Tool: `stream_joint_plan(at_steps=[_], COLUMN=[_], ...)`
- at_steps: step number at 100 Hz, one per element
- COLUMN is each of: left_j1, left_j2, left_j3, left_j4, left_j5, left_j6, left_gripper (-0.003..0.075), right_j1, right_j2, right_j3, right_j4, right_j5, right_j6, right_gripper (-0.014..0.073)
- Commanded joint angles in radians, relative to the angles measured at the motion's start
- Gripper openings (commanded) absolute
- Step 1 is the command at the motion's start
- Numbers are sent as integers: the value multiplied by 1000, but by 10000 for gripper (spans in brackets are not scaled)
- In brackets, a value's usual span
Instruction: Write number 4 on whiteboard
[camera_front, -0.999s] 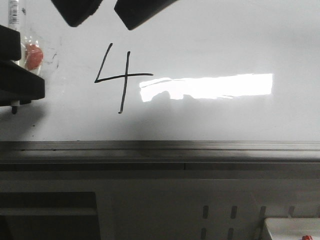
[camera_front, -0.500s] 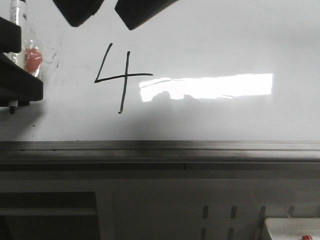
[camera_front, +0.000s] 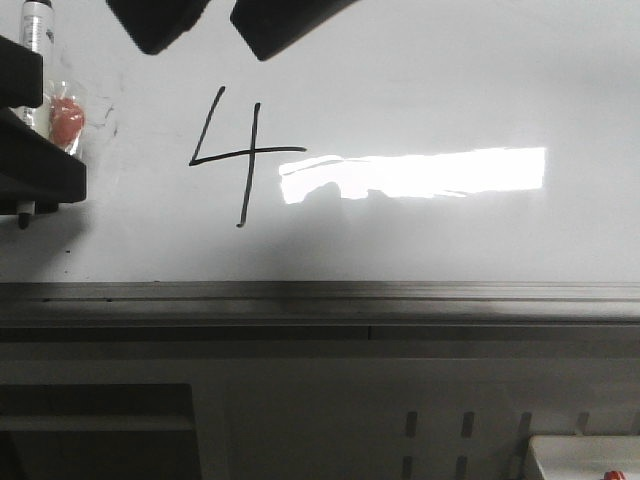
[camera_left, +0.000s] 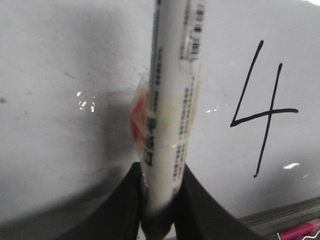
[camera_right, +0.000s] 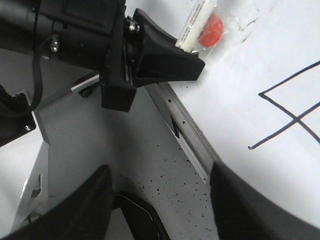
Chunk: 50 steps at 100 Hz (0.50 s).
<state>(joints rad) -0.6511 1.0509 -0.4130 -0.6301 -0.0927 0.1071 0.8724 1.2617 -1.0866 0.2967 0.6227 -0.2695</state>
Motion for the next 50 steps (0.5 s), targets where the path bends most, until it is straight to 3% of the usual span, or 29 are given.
stream_joint_plan(at_steps=[1, 10, 39, 44, 50], left_j1=[2, 2, 8, 8, 8], left_j2=[-8, -8, -42, -70, -116], left_j3=[-36, -36, -36, -36, -36], left_j4=[5, 5, 49, 50, 50], left_j5=[-86, -107, -104, -102, -95], left_j6=[-7, -7, 21, 31, 63], left_gripper=[279, 380, 377, 376, 375], right_j1=[-3, -3, -3, -3, -3], right_j2=[-32, -32, -34, -43, -67], right_j3=[-32, -32, -32, -28, -14], right_j4=[7, 7, 7, 3, -1], right_j5=[-51, -49, -49, -55, -79], right_j6=[-5, -5, -5, -5, -5], right_gripper=[377, 377, 369, 330, 220])
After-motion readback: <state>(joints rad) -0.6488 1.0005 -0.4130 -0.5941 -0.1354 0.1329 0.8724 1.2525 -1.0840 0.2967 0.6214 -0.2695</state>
